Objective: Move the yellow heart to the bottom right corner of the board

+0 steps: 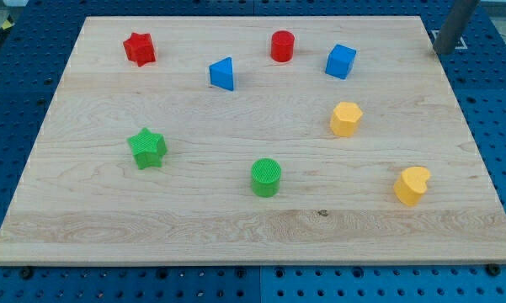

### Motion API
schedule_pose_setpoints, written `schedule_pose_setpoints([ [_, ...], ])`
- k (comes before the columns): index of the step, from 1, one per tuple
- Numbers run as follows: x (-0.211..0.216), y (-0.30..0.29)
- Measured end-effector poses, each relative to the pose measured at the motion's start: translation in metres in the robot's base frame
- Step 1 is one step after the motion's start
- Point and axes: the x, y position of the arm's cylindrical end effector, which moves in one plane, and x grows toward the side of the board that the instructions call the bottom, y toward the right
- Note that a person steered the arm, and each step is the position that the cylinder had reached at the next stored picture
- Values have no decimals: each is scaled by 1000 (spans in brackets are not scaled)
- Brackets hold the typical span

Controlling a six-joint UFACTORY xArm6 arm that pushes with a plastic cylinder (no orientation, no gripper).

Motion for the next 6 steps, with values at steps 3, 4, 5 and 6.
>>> schedule_pose_setpoints([
  [3,31,-5],
  [4,31,-16],
  [5,33,-43],
  [6,51,-53],
])
